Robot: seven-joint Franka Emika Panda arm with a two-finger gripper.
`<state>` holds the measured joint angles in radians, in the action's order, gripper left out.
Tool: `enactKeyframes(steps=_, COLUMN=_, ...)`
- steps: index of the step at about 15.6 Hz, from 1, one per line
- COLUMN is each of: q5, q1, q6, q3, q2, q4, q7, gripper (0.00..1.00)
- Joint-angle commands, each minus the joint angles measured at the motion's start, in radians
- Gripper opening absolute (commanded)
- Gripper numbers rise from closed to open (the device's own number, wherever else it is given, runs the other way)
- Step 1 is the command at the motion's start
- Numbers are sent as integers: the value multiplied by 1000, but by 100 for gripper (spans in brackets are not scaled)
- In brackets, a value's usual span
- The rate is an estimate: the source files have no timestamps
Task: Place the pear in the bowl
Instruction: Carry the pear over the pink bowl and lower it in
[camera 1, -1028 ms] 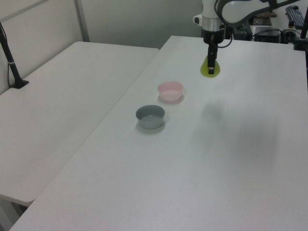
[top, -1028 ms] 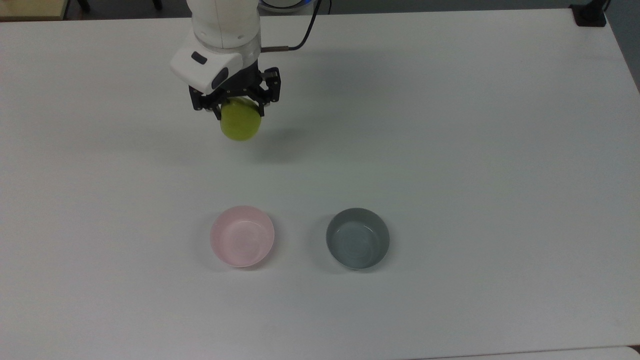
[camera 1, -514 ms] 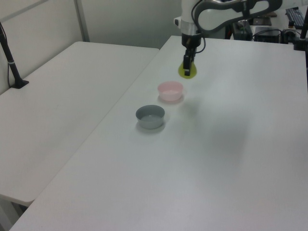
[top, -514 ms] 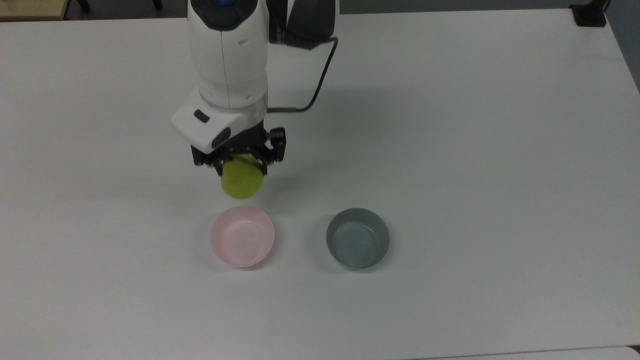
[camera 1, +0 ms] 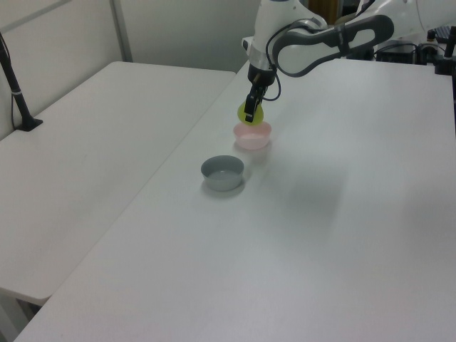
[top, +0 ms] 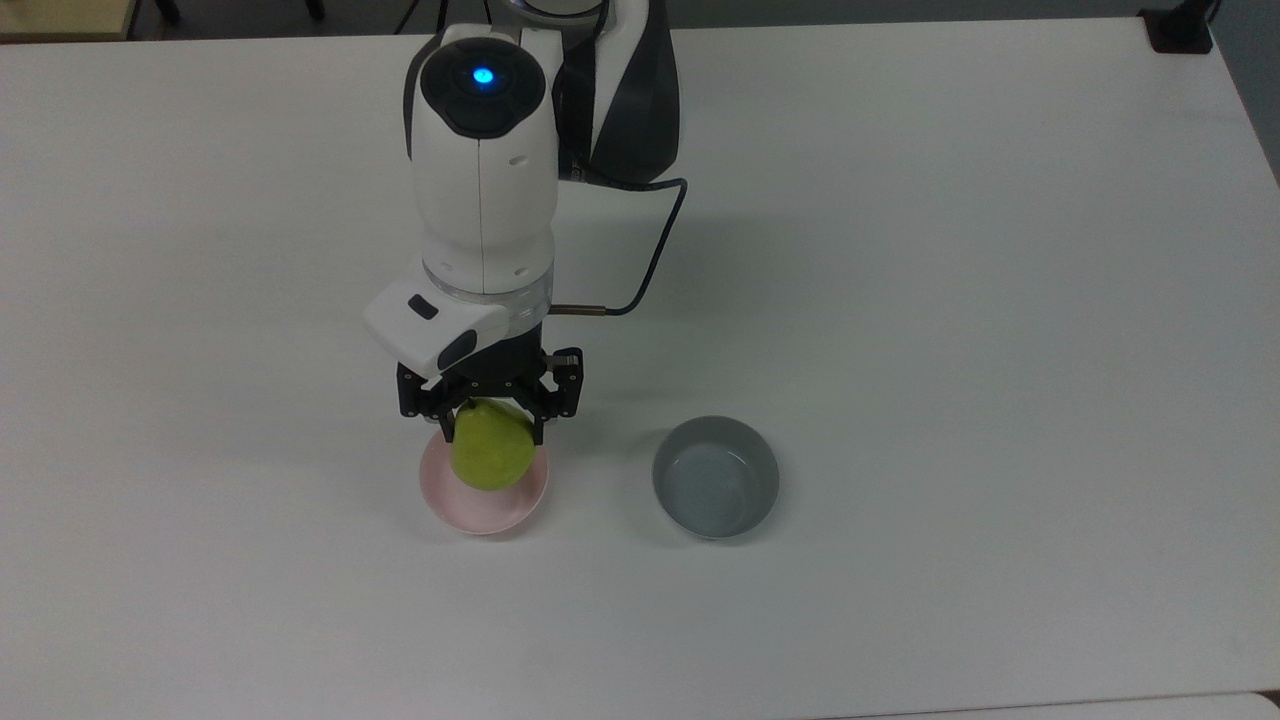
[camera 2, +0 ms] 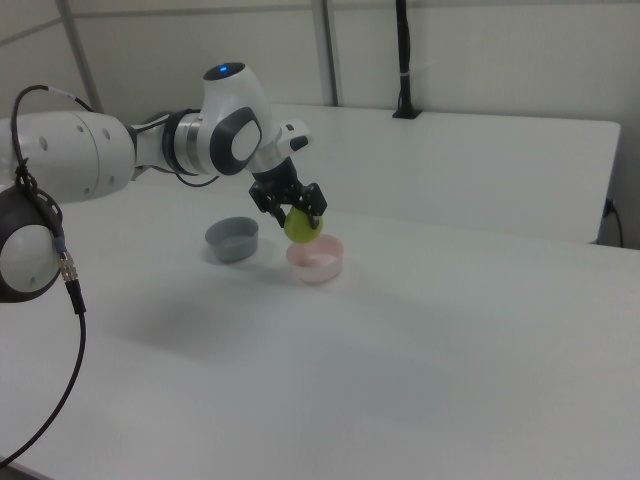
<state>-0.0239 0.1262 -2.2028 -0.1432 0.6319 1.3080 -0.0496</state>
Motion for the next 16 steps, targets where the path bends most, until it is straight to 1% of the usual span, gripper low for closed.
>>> enactKeyframes(steps=1, q5=-1, q1=12, q6=-8, q3=-9, q2=23, q4=-12, q7=16, gripper=33)
enactKeyframes(steps=3, q5=-4, q1=10, q6=-17, q3=-9, q2=49, q4=-1, q7=14, gripper=33)
enactKeyframes(steps=7, q5=-4, q1=10, q6=-41, q3=-9, q2=64, q4=2, q7=17, gripper=34)
enactKeyframes(steps=10, q5=-5, q1=10, q6=-46, q3=-9, q2=84, q4=5, q7=20, gripper=44)
enactKeyframes(steps=13, q5=-5, q1=12, q6=-80, q3=-9, q2=84, q4=11, q7=39, gripper=65)
enactKeyframes(steps=14, q5=-5, q1=12, q6=-80, q3=-9, q2=83, q4=14, q7=40, gripper=70)
enactKeyframes(steps=16, q5=-4, q1=12, q6=-80, q3=-12, q2=74, q4=14, q7=42, gripper=89)
